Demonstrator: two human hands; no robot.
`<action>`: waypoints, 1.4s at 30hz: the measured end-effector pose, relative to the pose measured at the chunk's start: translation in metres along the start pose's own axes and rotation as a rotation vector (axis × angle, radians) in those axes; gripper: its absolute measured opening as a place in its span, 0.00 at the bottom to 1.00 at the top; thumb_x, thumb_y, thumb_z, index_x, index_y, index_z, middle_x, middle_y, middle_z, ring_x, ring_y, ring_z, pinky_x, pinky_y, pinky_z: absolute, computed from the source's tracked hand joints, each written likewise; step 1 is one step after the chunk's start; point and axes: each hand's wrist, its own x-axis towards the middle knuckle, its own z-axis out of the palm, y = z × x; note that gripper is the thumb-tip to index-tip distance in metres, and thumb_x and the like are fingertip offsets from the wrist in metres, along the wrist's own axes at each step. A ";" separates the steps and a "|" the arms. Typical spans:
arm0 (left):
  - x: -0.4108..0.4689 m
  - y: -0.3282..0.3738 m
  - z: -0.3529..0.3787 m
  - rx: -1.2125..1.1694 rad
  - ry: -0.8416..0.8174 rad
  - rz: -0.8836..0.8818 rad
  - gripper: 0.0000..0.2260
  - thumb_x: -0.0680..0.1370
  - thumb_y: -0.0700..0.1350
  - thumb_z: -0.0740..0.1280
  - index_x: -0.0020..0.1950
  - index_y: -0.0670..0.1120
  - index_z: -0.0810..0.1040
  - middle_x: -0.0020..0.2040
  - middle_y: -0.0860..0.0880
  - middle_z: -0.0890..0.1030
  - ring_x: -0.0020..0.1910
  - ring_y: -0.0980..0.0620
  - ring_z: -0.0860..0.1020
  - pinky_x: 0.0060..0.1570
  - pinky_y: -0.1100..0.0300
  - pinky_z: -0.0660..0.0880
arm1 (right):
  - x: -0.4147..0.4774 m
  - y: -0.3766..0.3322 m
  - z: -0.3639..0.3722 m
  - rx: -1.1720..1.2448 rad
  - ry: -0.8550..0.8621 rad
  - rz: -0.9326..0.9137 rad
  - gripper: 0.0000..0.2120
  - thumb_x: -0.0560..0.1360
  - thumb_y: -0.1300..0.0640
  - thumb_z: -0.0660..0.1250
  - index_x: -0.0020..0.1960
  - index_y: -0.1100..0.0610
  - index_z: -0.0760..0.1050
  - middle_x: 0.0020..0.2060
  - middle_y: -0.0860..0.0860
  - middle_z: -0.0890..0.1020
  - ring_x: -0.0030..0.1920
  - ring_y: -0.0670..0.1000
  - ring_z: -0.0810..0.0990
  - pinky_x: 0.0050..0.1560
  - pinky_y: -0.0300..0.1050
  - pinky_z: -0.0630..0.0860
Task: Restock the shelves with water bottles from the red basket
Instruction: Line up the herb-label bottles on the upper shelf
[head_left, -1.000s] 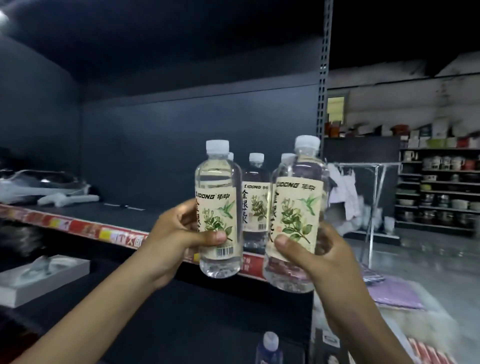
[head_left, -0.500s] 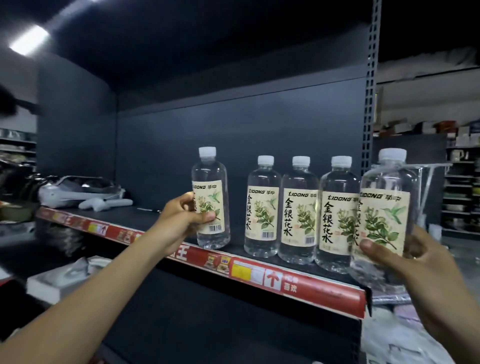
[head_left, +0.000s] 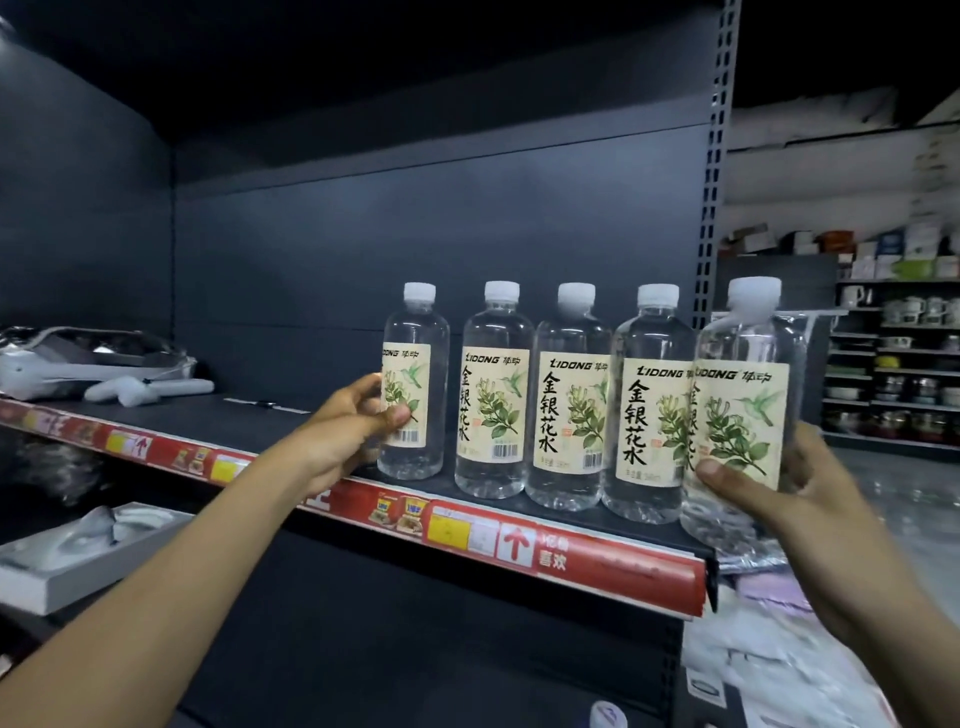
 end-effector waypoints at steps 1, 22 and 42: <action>-0.003 0.004 0.002 0.044 -0.005 -0.007 0.25 0.75 0.40 0.71 0.71 0.49 0.70 0.40 0.55 0.84 0.39 0.60 0.82 0.35 0.63 0.77 | 0.000 -0.001 0.001 -0.009 -0.006 -0.002 0.36 0.64 0.46 0.74 0.69 0.48 0.66 0.59 0.49 0.79 0.55 0.53 0.79 0.49 0.49 0.75; -0.043 -0.007 0.095 0.945 0.400 0.409 0.46 0.70 0.62 0.69 0.72 0.74 0.35 0.79 0.54 0.36 0.78 0.43 0.37 0.68 0.30 0.55 | 0.023 -0.001 0.050 0.051 -0.049 0.062 0.42 0.59 0.51 0.81 0.67 0.44 0.63 0.57 0.46 0.79 0.43 0.47 0.85 0.35 0.34 0.79; -0.038 0.018 0.169 1.226 0.361 0.510 0.44 0.73 0.45 0.75 0.79 0.51 0.47 0.61 0.43 0.67 0.46 0.52 0.72 0.44 0.60 0.73 | 0.094 0.020 0.032 0.439 -0.434 0.403 0.17 0.74 0.46 0.63 0.50 0.54 0.86 0.53 0.57 0.85 0.52 0.56 0.85 0.41 0.49 0.83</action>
